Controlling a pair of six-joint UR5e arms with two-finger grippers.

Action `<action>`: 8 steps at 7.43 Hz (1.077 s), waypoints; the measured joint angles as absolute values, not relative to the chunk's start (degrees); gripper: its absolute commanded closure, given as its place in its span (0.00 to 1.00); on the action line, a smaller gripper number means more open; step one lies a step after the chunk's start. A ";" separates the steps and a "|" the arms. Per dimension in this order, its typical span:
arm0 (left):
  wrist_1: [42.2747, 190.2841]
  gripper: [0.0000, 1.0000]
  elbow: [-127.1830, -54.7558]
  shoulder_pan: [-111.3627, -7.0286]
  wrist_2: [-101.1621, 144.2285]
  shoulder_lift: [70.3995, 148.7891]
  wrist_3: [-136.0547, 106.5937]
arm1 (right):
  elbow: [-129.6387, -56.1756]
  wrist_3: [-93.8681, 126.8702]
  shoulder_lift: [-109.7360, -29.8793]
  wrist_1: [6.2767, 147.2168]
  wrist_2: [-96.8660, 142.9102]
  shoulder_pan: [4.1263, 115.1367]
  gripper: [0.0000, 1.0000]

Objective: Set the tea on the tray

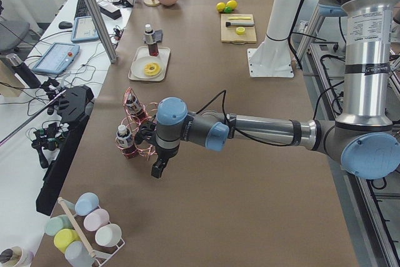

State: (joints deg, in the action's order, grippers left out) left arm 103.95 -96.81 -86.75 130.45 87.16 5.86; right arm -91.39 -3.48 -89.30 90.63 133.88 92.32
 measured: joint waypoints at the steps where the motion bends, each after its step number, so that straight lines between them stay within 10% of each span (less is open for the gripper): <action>1: 102.99 0.02 -96.72 -87.31 131.34 87.27 6.28 | -91.87 -3.66 -89.21 91.80 134.24 93.38 0.00; 8: 93.68 0.02 -97.27 -91.91 131.84 87.58 14.67 | -91.99 -3.85 -89.00 92.55 135.16 94.05 0.00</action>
